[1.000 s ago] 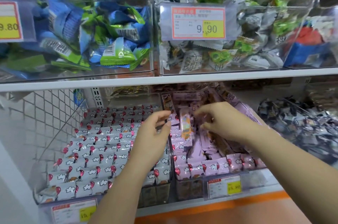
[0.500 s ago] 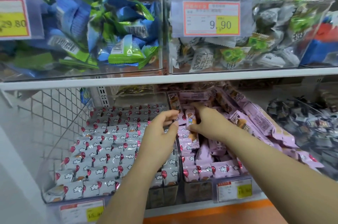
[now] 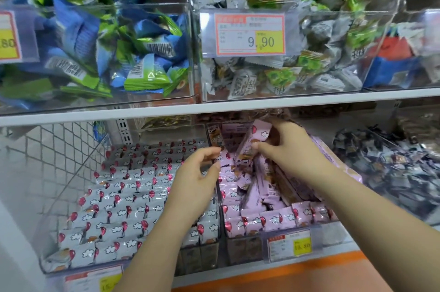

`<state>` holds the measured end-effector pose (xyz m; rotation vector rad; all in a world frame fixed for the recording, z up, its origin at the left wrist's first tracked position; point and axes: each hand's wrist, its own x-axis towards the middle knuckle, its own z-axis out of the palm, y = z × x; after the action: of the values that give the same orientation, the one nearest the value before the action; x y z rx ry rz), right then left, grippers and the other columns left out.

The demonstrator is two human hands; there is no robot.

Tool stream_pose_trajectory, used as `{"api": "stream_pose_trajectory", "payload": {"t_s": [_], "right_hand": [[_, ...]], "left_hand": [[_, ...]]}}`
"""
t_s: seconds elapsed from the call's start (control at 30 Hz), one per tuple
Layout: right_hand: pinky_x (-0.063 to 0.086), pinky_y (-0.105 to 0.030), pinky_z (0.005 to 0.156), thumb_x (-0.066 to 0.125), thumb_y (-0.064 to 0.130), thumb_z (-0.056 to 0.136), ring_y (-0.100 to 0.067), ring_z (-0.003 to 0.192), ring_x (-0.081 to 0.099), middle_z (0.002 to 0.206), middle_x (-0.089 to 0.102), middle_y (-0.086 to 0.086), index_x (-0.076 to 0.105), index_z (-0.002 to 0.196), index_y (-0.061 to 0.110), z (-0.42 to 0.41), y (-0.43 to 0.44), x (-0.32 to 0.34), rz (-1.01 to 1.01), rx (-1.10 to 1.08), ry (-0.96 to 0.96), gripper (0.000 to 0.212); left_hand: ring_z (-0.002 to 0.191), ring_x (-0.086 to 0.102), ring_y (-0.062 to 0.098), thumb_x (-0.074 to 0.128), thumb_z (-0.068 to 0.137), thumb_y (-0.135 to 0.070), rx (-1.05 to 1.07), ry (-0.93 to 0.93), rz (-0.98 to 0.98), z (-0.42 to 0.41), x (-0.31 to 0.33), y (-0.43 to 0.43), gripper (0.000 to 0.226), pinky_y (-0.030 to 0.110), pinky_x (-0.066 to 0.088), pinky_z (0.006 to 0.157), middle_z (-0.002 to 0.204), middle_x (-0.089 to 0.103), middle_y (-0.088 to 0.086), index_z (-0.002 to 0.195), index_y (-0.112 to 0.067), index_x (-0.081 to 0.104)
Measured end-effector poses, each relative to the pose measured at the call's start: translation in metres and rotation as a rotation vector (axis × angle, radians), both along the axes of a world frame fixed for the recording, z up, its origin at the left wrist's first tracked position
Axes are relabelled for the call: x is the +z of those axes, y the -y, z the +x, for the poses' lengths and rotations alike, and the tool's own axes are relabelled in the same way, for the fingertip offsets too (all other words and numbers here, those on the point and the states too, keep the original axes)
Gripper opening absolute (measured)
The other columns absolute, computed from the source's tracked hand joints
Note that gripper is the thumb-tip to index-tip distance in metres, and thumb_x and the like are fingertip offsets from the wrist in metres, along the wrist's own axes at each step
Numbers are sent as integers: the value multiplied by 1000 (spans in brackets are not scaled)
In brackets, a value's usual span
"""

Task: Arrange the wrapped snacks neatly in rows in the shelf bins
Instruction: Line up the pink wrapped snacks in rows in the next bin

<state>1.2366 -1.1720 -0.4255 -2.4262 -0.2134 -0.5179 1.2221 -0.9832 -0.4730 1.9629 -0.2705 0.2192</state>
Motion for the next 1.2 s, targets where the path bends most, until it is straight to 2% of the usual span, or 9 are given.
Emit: {"api": "stream_pose_trajectory", "payload": {"t_s": [0.1,0.2,0.27,0.43,0.63,0.73,0.9,1.0,1.2], "right_hand": [[38,-9,56,70,29,83,0,64,50,71,58,7,59,96,15,-11,2,3,-12,35,-10,22],[37,-8,56,70,29,83,1,60,47,67,54,8,48,77,16,-24,6,7,24,31,22,26],[37,-8,56,70,26,82,-1,60,50,69,57,6,50,81,20,-34,12,12,76,14,83,22],[44,-15,63,71,21,81,-11,71,59,79,65,2,57,98,38,-56,32,8,349,20,147,28],[41,-5,64,71,18,81,2,72,60,76,66,17,57,96,41,-64,54,4,477,12,178,31],[40,-4,63,71,16,81,3,70,59,75,65,16,58,98,37,-67,62,8,497,15,184,30],[41,-5,66,71,15,80,3,71,60,78,67,15,62,100,31,-66,72,5,522,-6,146,28],[42,-7,65,71,14,80,2,66,58,77,66,13,63,101,27,-67,77,5,544,5,126,26],[46,-15,67,72,16,79,2,60,55,73,66,9,62,97,33,-66,76,3,545,25,103,26]], "left_hand": [[95,43,-23,54,95,-23,-1,47,113,-2,5,3,29,1,32,73,114,52,-29,114,-45,52],[83,43,-22,55,94,-28,-20,95,216,-2,10,8,28,-2,32,68,109,50,-34,116,-46,53],[74,43,-21,56,94,-28,-35,112,290,0,16,12,25,-4,34,63,100,49,-36,113,-44,55],[94,52,-8,58,92,-21,-116,122,488,11,30,25,24,14,39,84,103,56,-25,113,-33,60],[79,59,-3,57,92,-23,-182,29,675,18,30,48,25,21,49,75,91,63,-21,116,-32,59],[68,56,-1,56,93,-32,-163,-4,724,26,29,65,26,23,45,65,83,62,-18,119,-33,55],[110,57,22,55,90,-47,-116,-101,918,41,22,94,57,23,36,73,120,62,3,141,-26,38],[109,57,25,61,87,-43,-73,-136,894,46,16,99,61,26,41,77,121,61,9,140,-22,39],[92,64,22,67,84,-18,-55,-189,539,50,17,90,63,32,50,81,98,69,4,140,-13,39]]}}
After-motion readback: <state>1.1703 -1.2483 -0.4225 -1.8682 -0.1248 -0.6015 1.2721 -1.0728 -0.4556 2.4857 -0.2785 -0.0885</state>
